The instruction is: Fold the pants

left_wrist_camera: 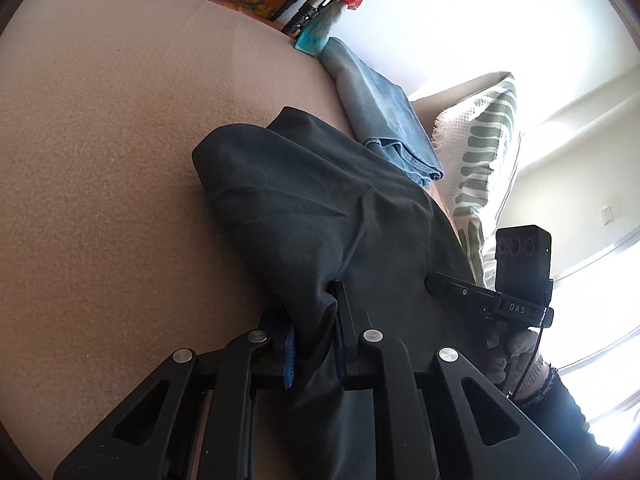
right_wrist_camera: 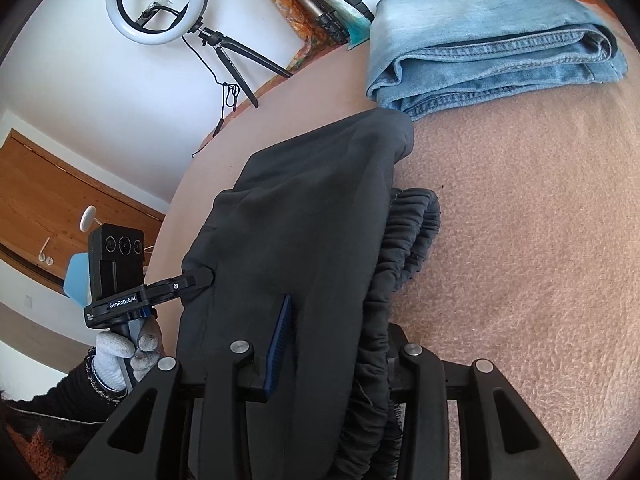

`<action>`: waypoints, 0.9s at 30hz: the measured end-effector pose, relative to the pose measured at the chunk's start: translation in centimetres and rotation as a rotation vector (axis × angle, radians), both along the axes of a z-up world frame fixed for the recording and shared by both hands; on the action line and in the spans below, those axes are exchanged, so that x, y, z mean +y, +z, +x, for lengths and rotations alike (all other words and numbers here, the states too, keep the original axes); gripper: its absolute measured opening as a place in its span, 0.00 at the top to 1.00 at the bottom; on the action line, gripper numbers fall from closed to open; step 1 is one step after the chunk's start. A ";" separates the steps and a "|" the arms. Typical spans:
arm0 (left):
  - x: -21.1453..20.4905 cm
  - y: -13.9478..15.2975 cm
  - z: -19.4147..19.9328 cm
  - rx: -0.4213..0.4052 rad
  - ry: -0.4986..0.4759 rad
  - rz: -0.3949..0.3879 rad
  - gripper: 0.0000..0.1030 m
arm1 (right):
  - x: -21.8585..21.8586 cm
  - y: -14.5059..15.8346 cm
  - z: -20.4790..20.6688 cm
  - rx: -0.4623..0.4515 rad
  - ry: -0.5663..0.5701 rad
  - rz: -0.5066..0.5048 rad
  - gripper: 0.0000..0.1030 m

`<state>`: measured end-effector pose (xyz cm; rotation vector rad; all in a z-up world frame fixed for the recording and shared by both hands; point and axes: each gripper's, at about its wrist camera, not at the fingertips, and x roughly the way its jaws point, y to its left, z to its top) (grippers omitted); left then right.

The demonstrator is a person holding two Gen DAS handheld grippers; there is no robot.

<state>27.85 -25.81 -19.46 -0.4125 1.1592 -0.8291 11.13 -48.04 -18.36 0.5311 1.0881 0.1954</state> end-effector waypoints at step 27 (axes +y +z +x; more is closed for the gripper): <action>-1.9 9.1 -1.3 -0.217 -0.075 -0.050 0.95 | 5.4 12.1 -1.8 -0.204 -0.017 -0.348 0.79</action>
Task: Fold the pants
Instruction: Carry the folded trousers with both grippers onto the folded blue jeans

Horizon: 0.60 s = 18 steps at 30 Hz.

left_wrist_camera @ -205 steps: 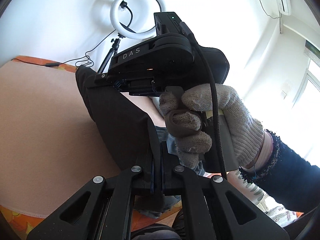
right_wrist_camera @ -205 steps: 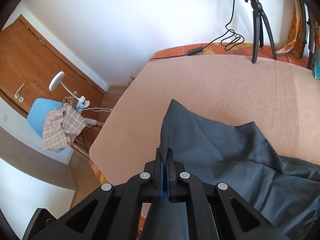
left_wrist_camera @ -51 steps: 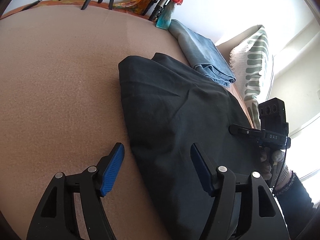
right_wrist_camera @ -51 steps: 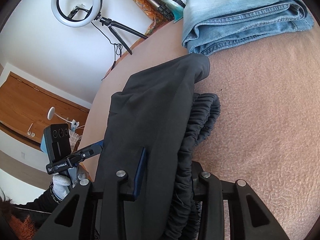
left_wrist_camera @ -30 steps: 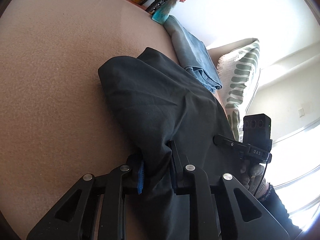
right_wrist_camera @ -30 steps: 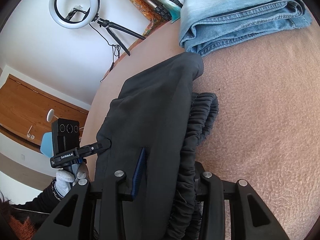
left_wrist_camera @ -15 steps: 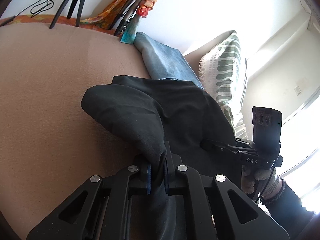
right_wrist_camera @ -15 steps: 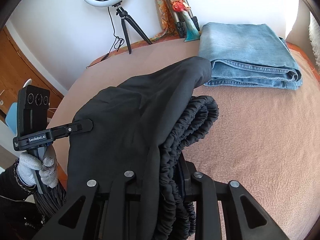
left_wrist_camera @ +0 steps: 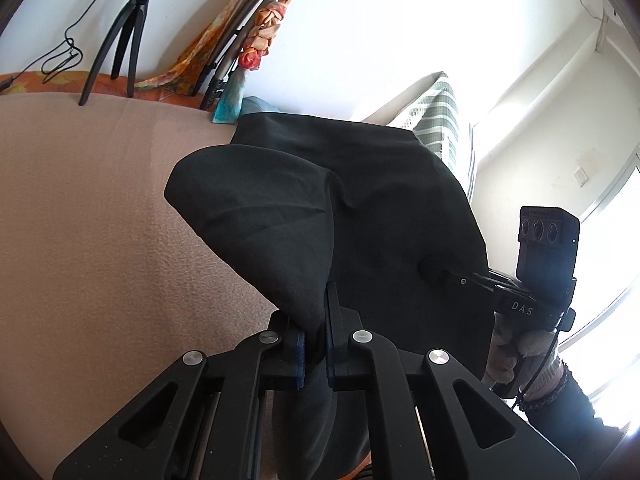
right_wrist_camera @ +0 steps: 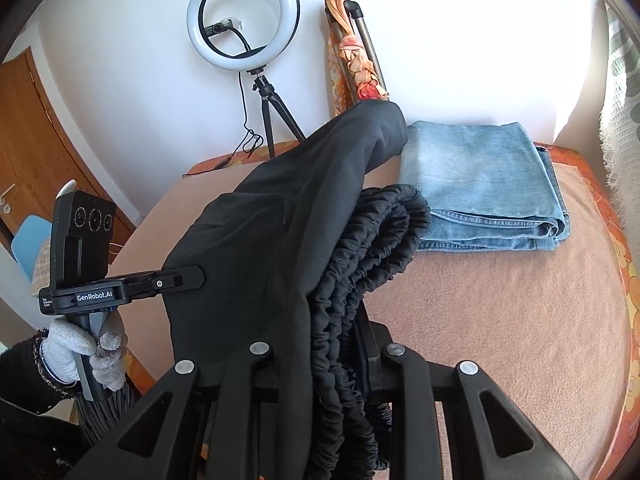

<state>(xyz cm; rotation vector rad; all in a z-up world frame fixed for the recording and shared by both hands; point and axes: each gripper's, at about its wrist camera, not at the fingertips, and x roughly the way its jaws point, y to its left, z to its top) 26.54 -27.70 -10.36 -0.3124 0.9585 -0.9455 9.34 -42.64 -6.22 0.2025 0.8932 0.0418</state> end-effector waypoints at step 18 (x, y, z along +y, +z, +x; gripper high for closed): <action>-1.0 11.2 0.3 -0.255 -0.043 0.080 0.95 | 2.2 7.6 1.5 -0.167 0.028 -0.013 0.79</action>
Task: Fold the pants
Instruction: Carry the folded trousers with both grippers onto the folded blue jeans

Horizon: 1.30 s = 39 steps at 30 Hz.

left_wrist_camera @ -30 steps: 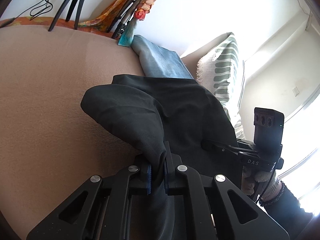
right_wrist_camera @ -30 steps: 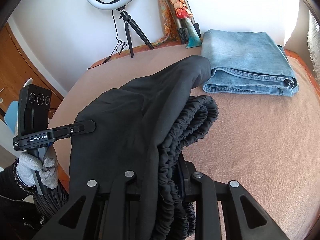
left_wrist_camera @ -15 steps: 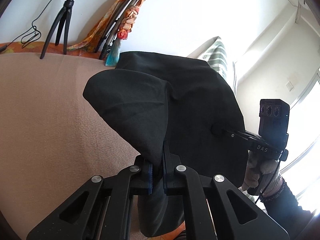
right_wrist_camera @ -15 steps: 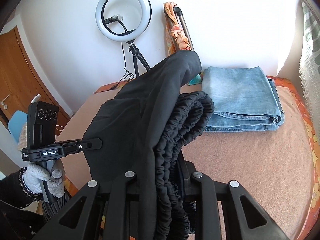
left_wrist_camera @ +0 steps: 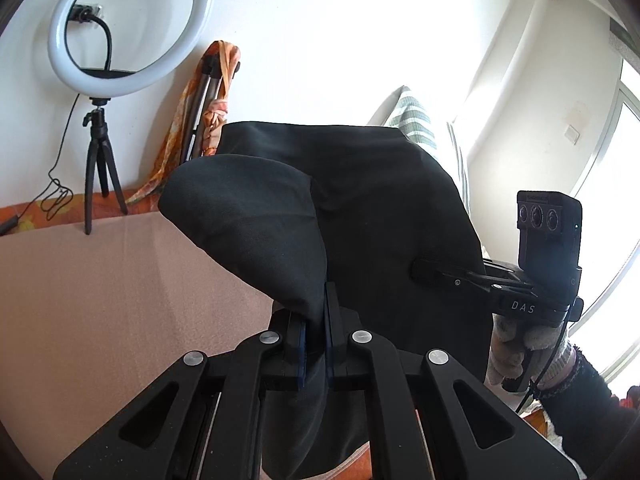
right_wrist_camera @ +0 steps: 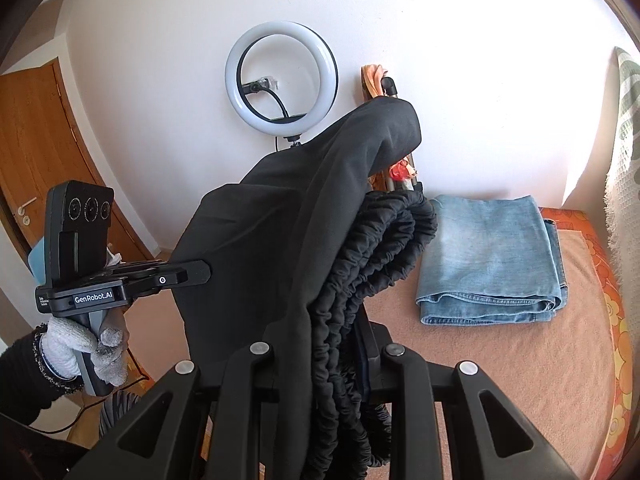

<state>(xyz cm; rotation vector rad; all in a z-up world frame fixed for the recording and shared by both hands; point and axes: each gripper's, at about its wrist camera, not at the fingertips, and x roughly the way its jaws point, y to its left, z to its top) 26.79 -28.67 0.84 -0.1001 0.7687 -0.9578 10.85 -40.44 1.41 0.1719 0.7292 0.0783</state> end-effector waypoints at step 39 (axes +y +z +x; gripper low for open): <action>-19.8 -7.6 18.3 0.018 -0.025 0.029 0.95 | -20.9 -5.1 16.5 0.104 -0.192 -0.139 0.80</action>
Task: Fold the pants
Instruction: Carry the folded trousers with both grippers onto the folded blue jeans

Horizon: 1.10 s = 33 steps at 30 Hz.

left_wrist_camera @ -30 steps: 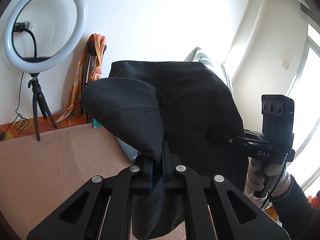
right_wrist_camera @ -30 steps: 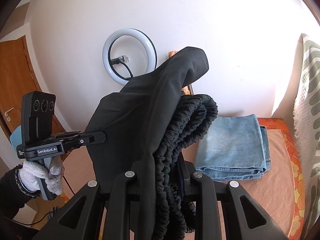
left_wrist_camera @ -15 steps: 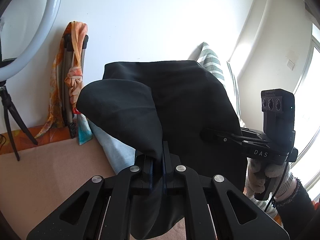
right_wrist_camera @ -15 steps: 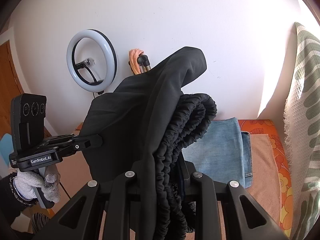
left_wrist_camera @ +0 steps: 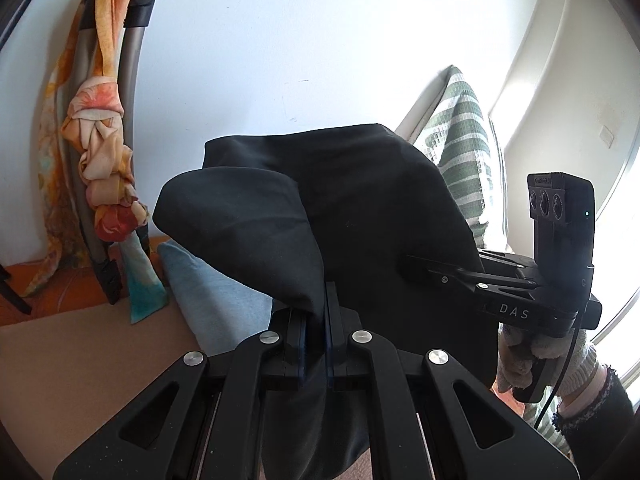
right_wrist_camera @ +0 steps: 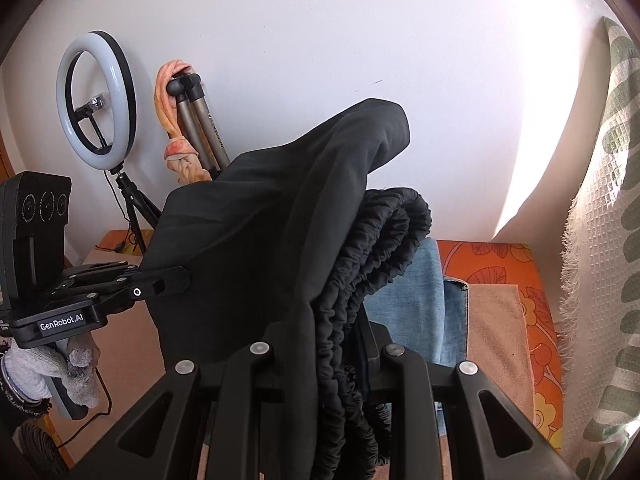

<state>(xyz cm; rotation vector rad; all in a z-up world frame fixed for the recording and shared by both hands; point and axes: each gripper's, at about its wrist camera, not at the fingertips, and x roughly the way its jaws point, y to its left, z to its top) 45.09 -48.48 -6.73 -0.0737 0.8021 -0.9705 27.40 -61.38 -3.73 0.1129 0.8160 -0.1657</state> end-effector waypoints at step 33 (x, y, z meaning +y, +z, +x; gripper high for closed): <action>1.3 -0.5 -1.4 -0.197 0.090 0.215 0.46 | -2.8 -1.5 -0.1 0.078 -0.299 -0.166 0.20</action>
